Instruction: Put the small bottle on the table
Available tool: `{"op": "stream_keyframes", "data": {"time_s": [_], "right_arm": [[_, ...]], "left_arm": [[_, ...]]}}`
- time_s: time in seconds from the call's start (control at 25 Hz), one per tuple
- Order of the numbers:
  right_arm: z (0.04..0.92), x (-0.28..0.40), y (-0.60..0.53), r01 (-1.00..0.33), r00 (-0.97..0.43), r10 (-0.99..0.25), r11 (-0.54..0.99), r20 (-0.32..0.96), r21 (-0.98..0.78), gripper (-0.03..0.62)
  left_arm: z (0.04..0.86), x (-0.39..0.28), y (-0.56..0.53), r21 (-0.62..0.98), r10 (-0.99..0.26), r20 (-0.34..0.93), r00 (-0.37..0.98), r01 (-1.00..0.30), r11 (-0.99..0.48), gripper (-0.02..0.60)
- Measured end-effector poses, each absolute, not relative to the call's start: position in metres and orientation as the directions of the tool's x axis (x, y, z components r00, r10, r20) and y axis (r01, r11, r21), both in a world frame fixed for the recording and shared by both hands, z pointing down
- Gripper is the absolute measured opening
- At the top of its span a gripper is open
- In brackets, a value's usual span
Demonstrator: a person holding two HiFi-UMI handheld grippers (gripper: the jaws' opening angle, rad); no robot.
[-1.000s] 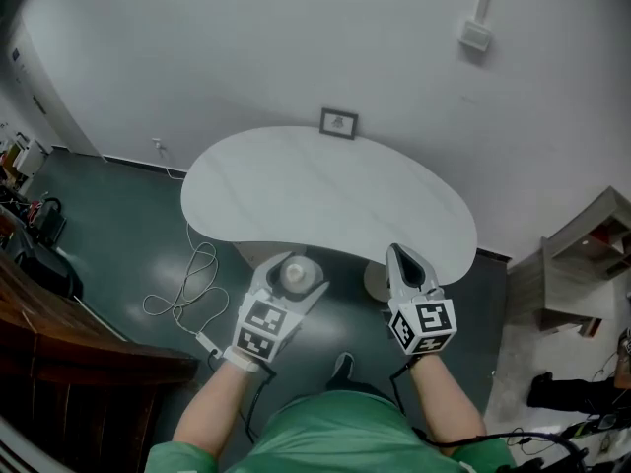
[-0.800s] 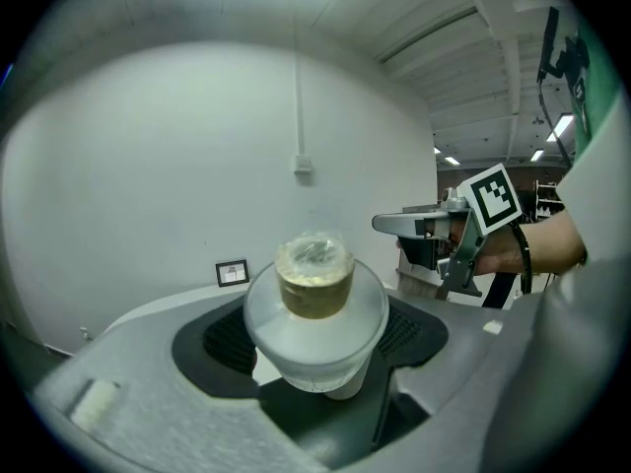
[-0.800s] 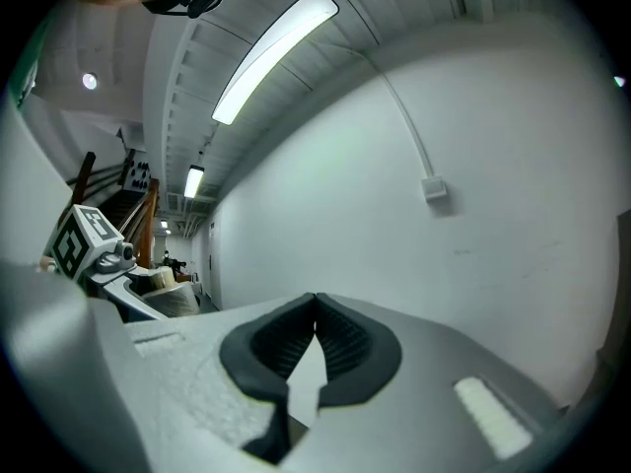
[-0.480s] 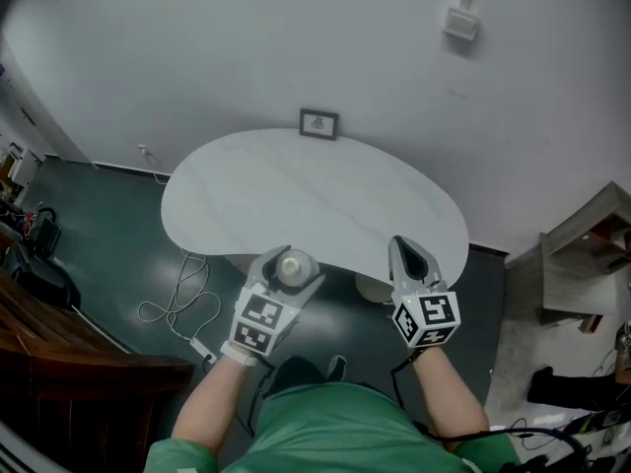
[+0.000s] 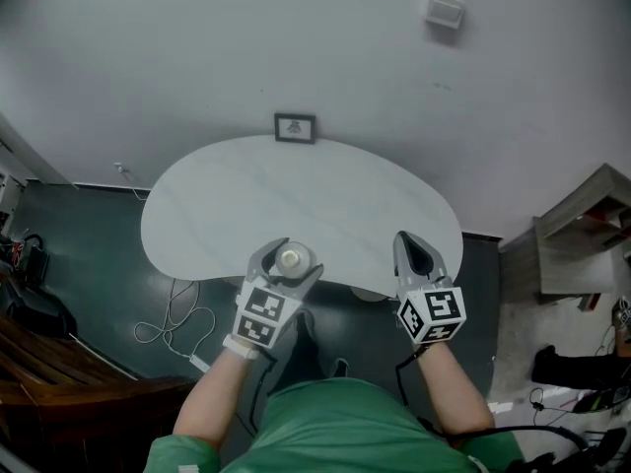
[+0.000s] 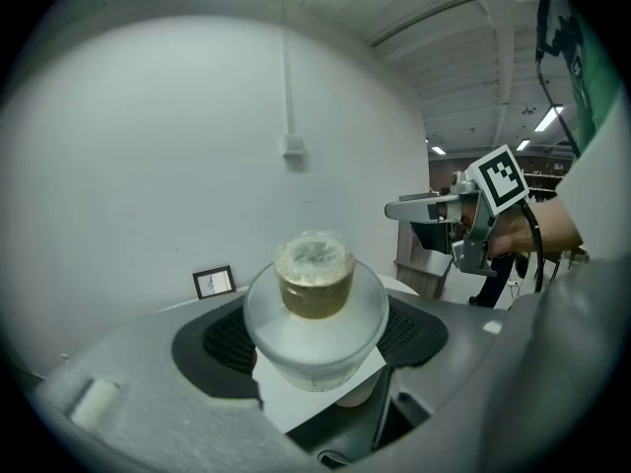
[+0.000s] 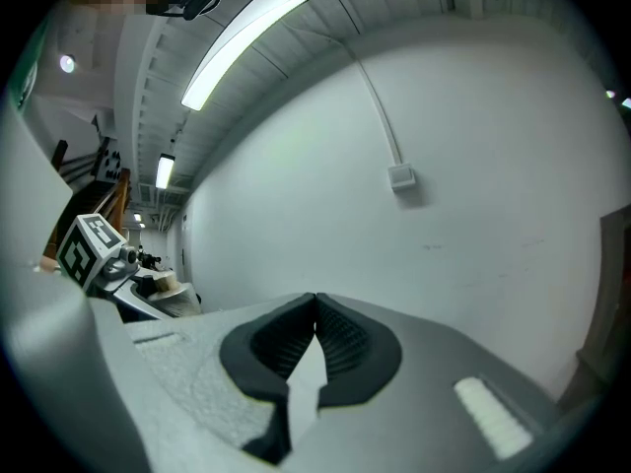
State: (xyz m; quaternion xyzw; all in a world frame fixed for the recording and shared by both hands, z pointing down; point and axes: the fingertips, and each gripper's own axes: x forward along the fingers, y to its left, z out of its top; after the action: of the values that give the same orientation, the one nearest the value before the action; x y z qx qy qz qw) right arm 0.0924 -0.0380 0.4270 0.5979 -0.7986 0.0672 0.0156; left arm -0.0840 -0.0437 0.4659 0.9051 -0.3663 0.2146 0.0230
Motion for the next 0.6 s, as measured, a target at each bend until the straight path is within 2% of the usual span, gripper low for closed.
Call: {"op": "stream_keyframes", "data": {"time_s": [0.36, 0.6], "right_arm": [[0.435, 0.095, -0.114, -0.977, -0.209, -0.967, 0.201, 0.143, -0.068, 0.003], [0.439, 0.088, -0.154, -0.989, -0.145, -0.975, 0.149, 0.166, 0.010, 0.003]], "left_arm": [[0.489, -0.077, -0.122, -0.132, -0.585, 0.435, 0.684, -0.594, -0.794, 0.347], [0.504, -0.077, -0.170, -0.134, -0.535, 0.459, 0.709, -0.540, -0.831, 0.347]]}}
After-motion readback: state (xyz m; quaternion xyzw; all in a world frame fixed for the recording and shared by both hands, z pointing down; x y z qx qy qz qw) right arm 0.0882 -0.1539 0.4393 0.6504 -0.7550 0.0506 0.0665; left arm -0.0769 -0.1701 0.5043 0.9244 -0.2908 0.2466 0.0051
